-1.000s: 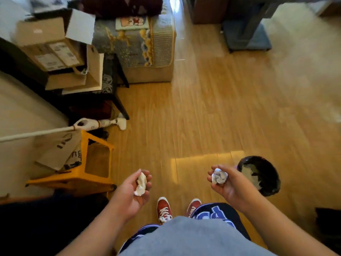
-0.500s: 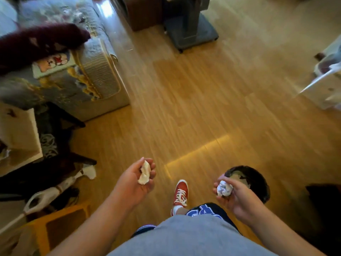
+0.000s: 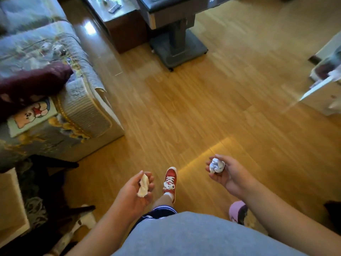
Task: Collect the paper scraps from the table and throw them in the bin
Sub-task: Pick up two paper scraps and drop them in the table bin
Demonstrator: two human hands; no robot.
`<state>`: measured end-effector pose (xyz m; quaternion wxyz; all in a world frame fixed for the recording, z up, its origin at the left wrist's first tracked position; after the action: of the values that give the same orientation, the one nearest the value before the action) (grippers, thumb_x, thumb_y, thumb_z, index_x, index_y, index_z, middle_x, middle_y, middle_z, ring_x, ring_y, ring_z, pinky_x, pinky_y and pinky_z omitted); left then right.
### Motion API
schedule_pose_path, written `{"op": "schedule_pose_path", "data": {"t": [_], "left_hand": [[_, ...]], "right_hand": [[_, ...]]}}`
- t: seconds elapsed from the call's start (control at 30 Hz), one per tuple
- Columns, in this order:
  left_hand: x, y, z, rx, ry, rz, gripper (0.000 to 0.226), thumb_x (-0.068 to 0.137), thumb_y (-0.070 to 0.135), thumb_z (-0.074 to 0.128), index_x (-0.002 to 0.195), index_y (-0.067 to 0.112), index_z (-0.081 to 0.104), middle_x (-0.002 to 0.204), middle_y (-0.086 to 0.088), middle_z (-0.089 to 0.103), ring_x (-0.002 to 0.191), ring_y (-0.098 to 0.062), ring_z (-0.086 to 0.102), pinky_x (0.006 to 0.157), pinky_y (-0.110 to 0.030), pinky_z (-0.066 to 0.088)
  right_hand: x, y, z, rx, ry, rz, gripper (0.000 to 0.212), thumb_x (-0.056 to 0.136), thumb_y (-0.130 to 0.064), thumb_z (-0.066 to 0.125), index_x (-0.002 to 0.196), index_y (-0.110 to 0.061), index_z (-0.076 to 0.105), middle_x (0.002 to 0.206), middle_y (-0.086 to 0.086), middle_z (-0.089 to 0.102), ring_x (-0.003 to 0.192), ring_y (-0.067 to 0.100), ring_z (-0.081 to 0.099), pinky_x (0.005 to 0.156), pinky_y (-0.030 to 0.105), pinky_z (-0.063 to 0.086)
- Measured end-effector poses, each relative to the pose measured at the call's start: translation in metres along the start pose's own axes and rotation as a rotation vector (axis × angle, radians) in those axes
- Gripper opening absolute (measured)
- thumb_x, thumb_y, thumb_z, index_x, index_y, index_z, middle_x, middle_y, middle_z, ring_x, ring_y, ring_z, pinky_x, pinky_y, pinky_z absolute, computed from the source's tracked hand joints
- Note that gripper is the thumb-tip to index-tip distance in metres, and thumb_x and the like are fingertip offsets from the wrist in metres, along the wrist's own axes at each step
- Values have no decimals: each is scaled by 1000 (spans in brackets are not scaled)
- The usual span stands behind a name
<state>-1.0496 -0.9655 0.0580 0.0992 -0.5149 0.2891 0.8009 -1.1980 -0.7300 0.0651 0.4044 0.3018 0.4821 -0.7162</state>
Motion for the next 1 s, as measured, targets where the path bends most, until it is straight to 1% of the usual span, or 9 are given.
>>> {"op": "schedule_pose_path", "data": {"t": [0.17, 0.33, 0.53, 0.63, 0.73, 0.8, 0.87, 0.93, 1.0], "left_hand": [[62, 77, 66, 141, -92, -59, 25, 90, 30, 57, 82, 12, 71, 72, -5, 67, 57, -15, 62, 39, -21, 46], [101, 103, 187, 400, -220, -154, 27, 92, 29, 52, 78, 14, 69, 69, -2, 66, 50, -12, 60, 35, -19, 43], [125, 63, 338, 661, -375, -260, 26, 94, 30, 51, 78, 15, 65, 69, 0, 63, 50, -10, 58, 36, -16, 43], [137, 29, 405, 748, -435, -319, 24, 94, 30, 51, 84, 12, 64, 70, -2, 65, 50, -10, 60, 36, -18, 44], [152, -1, 469, 836, -459, -345, 24, 93, 31, 53, 87, 13, 66, 69, -1, 68, 52, -11, 61, 37, -21, 45], [161, -16, 506, 865, -456, -351, 23, 93, 32, 53, 88, 13, 67, 69, -1, 69, 52, -11, 61, 37, -21, 45], [168, -28, 536, 864, -458, -364, 24, 93, 32, 54, 87, 13, 67, 70, -1, 68, 53, -11, 61, 36, -22, 45], [173, -34, 563, 865, -449, -365, 24, 92, 31, 55, 86, 12, 67, 72, -2, 66, 53, -11, 60, 35, -22, 45], [178, -37, 585, 873, -429, -365, 23, 92, 31, 56, 87, 12, 67, 72, -3, 66, 52, -11, 59, 35, -22, 45]], "right_hand": [[25, -48, 5, 178, 108, -32, 12, 91, -16, 54, 87, -6, 60, 75, 12, 65, 57, 20, 65, 43, 24, 53], [15, -83, -37, 391, 256, -113, 14, 91, -16, 55, 87, -5, 62, 66, 10, 68, 53, 19, 67, 42, 23, 53], [-12, -90, -120, 625, 499, -187, 17, 93, -16, 54, 87, -3, 63, 67, 11, 69, 54, 19, 68, 41, 23, 53], [-16, -97, -159, 701, 585, -193, 17, 93, -17, 53, 92, -4, 63, 78, 13, 66, 67, 22, 64, 51, 28, 52], [-15, -116, -198, 811, 614, -206, 17, 94, -16, 51, 91, -4, 62, 80, 14, 63, 72, 24, 60, 50, 28, 52], [-14, -136, -225, 862, 626, -203, 17, 94, -15, 50, 87, -4, 61, 74, 14, 64, 69, 24, 59, 45, 24, 53], [-11, -161, -250, 875, 632, -207, 18, 94, -15, 50, 86, -4, 61, 67, 13, 66, 66, 23, 60, 48, 26, 53], [-6, -192, -272, 857, 625, -223, 17, 94, -16, 50, 86, -5, 61, 72, 13, 65, 67, 24, 61, 51, 29, 51], [0, -226, -289, 837, 609, -236, 17, 94, -17, 51, 87, -5, 61, 76, 13, 63, 69, 23, 61, 48, 27, 51]]}}
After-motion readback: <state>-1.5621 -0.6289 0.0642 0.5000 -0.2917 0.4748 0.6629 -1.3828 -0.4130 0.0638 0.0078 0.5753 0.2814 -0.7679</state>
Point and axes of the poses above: each hand's wrist, its own x-axis towards the middle knuckle, its own z-axis out of the palm, y = z × x, the point moved 7 cm from there along x, towards the middle knuckle
